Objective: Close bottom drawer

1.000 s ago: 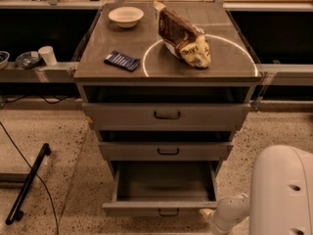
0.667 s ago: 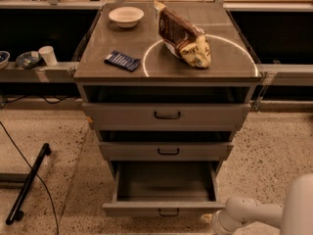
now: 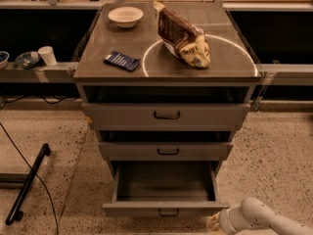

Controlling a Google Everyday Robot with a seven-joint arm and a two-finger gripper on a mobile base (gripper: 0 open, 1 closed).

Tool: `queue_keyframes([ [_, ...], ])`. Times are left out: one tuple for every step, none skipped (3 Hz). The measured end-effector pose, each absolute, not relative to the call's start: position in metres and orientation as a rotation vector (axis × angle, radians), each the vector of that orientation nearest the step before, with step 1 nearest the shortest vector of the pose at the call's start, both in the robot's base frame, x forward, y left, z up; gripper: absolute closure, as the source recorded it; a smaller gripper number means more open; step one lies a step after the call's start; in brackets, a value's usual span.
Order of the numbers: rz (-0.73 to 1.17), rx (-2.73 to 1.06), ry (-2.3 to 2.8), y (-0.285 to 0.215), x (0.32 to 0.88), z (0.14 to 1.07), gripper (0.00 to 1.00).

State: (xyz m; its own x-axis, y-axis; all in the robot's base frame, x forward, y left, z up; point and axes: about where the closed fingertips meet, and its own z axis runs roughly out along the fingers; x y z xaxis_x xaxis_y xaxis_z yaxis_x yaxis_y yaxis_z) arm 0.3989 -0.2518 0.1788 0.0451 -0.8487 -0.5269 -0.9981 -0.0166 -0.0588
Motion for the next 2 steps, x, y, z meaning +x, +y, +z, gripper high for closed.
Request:
queue_keyframes([
  [0.437,-1.798,1.839,-0.241,0.422,0.162,0.97],
  [0.365,-1.698,1.819,-0.230,0.443,0.152,1.00],
])
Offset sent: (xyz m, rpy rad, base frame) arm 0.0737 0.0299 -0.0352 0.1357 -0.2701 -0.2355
